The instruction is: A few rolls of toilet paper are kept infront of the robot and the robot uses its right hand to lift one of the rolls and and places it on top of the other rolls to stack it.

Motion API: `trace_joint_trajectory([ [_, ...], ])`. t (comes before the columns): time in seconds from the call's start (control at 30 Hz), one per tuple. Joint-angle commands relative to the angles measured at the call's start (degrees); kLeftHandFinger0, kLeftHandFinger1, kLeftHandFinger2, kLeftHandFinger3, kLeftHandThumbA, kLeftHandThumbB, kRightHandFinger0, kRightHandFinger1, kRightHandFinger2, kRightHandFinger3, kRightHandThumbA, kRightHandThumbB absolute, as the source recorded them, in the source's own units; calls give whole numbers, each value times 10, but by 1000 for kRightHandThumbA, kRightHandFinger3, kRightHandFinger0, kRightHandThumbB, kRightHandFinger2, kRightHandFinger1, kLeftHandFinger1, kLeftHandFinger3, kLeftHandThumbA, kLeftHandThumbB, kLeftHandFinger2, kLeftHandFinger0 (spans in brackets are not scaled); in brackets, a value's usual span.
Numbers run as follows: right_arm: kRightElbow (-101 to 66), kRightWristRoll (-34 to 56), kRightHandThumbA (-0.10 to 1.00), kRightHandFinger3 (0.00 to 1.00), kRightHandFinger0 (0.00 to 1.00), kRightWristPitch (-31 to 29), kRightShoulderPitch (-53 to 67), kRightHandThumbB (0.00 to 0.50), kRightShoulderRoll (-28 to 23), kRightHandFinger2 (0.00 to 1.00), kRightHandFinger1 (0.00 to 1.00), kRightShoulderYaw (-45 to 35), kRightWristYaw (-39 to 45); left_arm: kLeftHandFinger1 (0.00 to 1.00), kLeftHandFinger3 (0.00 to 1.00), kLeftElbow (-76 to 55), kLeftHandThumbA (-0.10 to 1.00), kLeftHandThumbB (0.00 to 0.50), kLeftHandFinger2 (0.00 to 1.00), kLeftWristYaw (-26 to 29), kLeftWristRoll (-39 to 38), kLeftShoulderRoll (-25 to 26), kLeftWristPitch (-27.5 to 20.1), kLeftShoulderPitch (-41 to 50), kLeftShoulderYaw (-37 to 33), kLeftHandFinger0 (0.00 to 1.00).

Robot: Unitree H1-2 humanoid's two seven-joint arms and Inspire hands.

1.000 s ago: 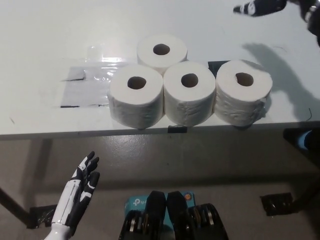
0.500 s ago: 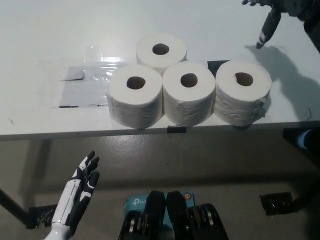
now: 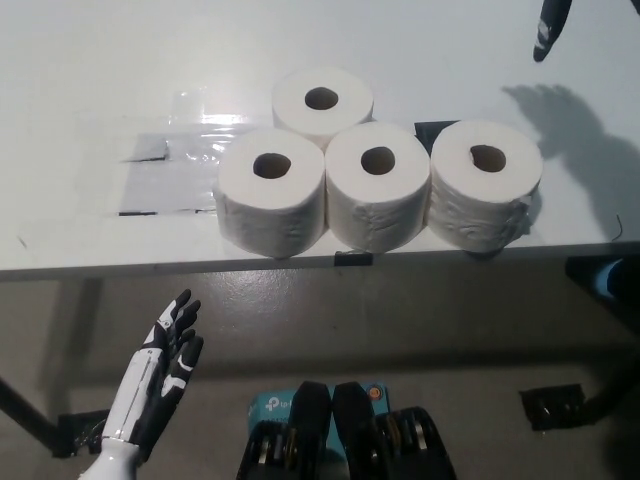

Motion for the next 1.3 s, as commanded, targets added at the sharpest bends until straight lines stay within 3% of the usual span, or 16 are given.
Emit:
trace_joint_trajectory([
  [0.0, 3, -21, 981, 1000, 1000, -27, -30, 456, 0, 1000, 1000, -1, 28, 1000, 1000, -19, 886, 212, 1000, -2, 1, 2, -19, -4, 1, 1000],
  [0.1, 5, -21, 968, 1000, 1000, -24, -24, 441, 5, 1000, 1000, -5, 34, 1000, 1000, -20, 884, 208, 1000, -2, 1, 1, -17, -3, 1, 1000],
  [0.27, 7, -23, 1000, 1000, 1000, -48, -10, 403, 13, 1000, 1000, -6, 36, 1000, 1000, -19, 902, 247, 1000, -2, 4, 2, -17, -5, 1, 1000],
  [0.47, 8, -46, 1000, 1000, 1000, -60, 7, 368, 26, 1000, 1000, 8, 36, 1000, 1000, -19, 896, 206, 1000, -3, 2, 2, -19, -5, 1, 1000],
  [0.67, 19, -54, 1000, 1000, 1000, -54, 21, 384, 36, 1000, 1000, 4, 19, 1000, 1000, -21, 896, 221, 1000, -2, 2, 1, -16, -6, 1, 1000],
  [0.9, 22, -47, 961, 1000, 1000, -43, 33, 360, 39, 1000, 1000, -17, 12, 1000, 1000, -18, 900, 216, 1000, -2, 4, 2, -20, -6, 0, 1000],
  [1.0, 35, -53, 1000, 1000, 1000, -56, 31, 385, 43, 1000, 1000, -16, -2, 1000, 1000, -20, 901, 219, 1000, -1, 4, 1, -19, -5, 1, 1000],
  [1.07, 28, -57, 1000, 1000, 1000, -61, 31, 372, 42, 1000, 1000, -13, -3, 1000, 1000, -20, 903, 221, 1000, -1, 5, 1, -18, -5, 1, 1000],
  [1.1, 24, -49, 953, 1000, 1000, -35, 29, 373, 44, 1000, 1000, -24, 0, 1000, 1000, -20, 904, 224, 1000, -1, 5, 1, -17, -5, 1, 1000],
  [1.27, 31, -44, 929, 1000, 1000, -26, 28, 405, 45, 1000, 1000, -39, -7, 1000, 1000, -17, 902, 220, 1000, -2, 4, 0, -20, -7, 0, 1000],
])
